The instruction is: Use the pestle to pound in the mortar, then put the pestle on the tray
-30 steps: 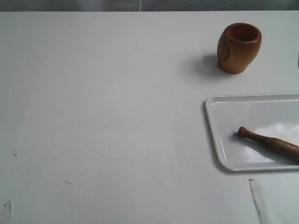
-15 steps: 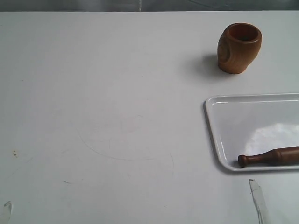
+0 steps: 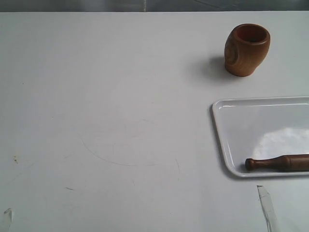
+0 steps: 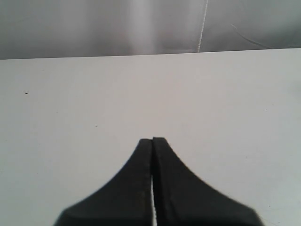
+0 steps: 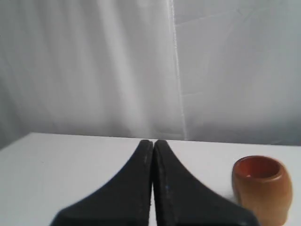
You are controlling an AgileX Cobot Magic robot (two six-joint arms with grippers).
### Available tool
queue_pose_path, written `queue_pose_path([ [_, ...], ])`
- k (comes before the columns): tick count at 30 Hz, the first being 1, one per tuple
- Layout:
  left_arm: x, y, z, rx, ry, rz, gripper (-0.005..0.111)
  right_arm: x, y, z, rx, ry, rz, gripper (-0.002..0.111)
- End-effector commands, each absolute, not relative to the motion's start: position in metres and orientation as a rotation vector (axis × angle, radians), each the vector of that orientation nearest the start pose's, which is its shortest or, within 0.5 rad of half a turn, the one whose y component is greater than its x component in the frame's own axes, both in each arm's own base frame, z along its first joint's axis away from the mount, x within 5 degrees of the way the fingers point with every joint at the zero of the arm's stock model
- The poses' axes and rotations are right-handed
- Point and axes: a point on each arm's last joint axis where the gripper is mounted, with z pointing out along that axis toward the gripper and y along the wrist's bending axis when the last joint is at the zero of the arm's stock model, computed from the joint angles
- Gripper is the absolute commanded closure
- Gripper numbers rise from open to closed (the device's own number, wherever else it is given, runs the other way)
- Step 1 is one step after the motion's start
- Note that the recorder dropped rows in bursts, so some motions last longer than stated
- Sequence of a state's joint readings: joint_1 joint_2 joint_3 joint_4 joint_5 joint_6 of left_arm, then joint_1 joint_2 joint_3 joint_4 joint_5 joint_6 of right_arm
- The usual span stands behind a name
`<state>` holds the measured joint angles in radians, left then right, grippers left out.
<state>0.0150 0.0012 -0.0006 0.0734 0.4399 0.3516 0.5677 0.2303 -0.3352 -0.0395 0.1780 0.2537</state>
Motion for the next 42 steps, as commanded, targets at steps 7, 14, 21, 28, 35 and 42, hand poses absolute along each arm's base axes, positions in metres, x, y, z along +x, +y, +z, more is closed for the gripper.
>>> queue_pose_path([
  [7,0.051,0.003,0.174,0.361,1.897,0.302,0.107,0.062,0.039,0.253,-0.278,1.327,0.595,0.108],
  [14,0.051,0.003,0.174,0.361,1.897,0.302,0.107,0.063,0.039,0.226,-0.385,1.371,0.471,0.108],
  [21,0.051,0.003,0.174,0.361,1.897,0.302,0.107,0.064,0.041,0.203,-0.493,1.594,0.405,0.108],
  [28,0.051,0.003,0.174,0.361,1.897,0.302,0.107,0.063,0.04,0.196,-0.461,1.69,0.447,0.108],
  [35,0.051,0.003,0.174,0.361,1.897,0.302,0.107,0.06,0.042,0.187,-0.329,1.847,0.597,0.108],
  [42,0.051,0.003,0.174,0.361,1.897,0.302,0.107,0.059,0.042,0.186,-0.343,1.856,0.588,0.108],
])
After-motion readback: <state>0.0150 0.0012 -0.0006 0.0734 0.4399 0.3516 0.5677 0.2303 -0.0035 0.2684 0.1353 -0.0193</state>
